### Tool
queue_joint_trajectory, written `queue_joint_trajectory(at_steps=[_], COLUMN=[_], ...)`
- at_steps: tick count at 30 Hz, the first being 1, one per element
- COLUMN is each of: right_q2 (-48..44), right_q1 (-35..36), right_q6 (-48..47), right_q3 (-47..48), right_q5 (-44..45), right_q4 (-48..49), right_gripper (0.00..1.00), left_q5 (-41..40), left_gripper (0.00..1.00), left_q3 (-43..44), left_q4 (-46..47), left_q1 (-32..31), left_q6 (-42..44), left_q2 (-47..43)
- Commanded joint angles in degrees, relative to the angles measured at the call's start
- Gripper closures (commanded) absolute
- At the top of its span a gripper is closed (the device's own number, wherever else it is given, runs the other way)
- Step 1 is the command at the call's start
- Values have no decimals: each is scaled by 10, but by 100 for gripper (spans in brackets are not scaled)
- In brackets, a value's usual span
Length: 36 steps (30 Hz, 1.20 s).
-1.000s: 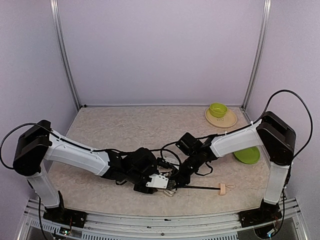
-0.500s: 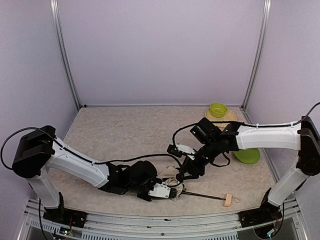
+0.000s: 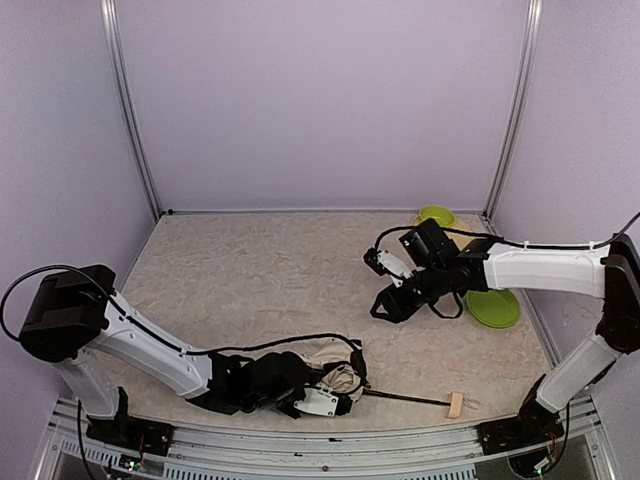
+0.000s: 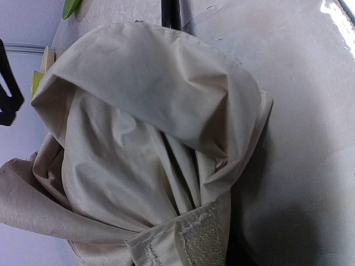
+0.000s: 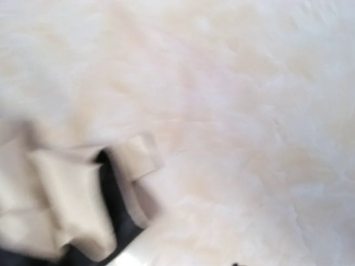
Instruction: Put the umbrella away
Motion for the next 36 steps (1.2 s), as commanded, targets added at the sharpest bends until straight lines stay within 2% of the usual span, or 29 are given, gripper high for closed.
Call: queue_joint_trajectory(at_steps=[1,6,10,14,16,17,20,25,29,32,36], right_q2=[72,145,187,184,173,167,147,58,8,5,16], right_q1=[1,12,12,13,15,17,20,21,46,73,99], right_q6=[66,35,29,41,52,60,72,51,41,67,99], right_q3=[-20,-11,8,-8,-25,-34,-42,-68,-152,-225,-269], right_q5=[15,-97,-184,-242,-284,-307,-339,-349,-392,-393,-388], right_q4=[85,133,134,117,137,155,185,246,344,412,470], right_gripper=[59,47,46,48,53,62,99,100,100,100,100], left_q5=[19,12,16,13,14,15,16,39,66,90,127], left_gripper=[100,100,100,100,100,100,100,100,100,100,100], left_q3=[-44,-38,-29,-25,-25,-24,-21,-14,6,11,25], left_q4=[-177,-180,-185,-186,-185,-185,-188,-203,-228,-226,-226], left_q1=[-21,-22,-21,-17,-17,-17,-17,-15,-1,15,41], left_q6=[19,23,23,24,25,25,24,18,-6,-21,-41], left_q2=[63,67,66,66,65,64,62,58,64,63,64])
